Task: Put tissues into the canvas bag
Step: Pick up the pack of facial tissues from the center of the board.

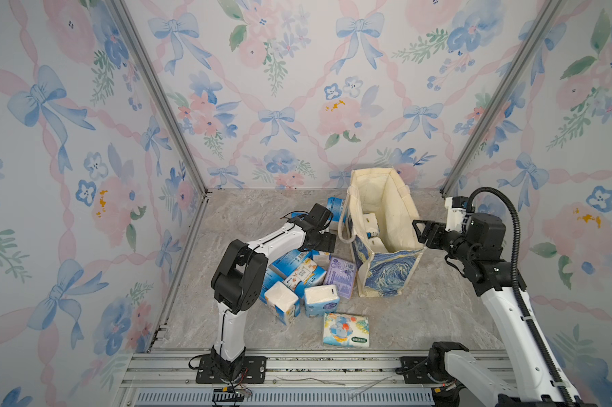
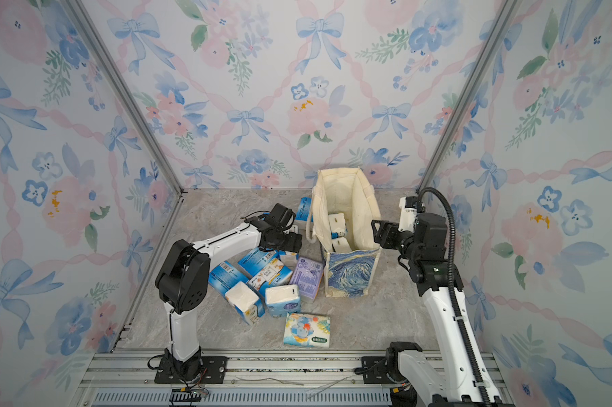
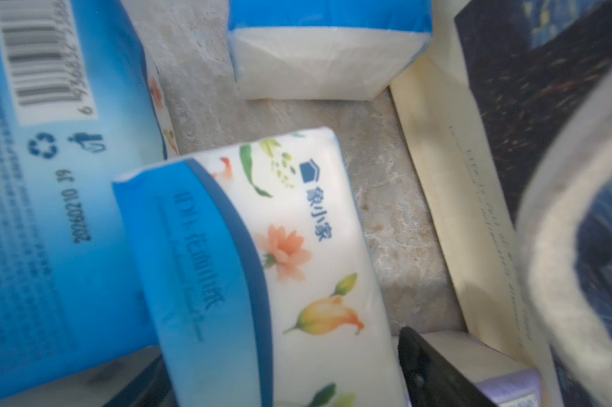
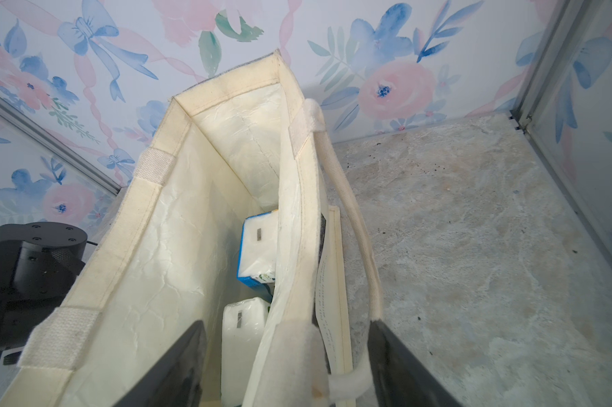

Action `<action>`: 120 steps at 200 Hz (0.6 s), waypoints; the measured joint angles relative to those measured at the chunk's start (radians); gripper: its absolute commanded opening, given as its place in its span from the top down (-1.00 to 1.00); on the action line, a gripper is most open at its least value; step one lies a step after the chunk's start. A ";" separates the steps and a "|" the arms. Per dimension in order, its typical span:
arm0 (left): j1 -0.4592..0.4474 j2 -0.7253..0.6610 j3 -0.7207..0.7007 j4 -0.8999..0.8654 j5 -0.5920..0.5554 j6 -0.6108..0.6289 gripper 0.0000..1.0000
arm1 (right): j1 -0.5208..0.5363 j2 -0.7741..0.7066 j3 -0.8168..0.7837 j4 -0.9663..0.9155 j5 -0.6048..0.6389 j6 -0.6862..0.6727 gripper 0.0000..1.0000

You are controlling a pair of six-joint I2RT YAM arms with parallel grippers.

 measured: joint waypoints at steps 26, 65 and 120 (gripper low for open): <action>0.000 0.005 0.010 -0.014 -0.008 0.004 -0.29 | -0.002 0.005 -0.003 0.000 0.000 0.000 -0.45; 0.000 0.005 0.019 -0.026 -0.010 0.011 -0.24 | -0.007 0.004 -0.003 0.008 0.000 0.000 -0.45; 0.002 -0.043 0.020 -0.039 -0.043 0.021 0.36 | -0.007 0.004 -0.003 0.010 0.000 0.001 -0.45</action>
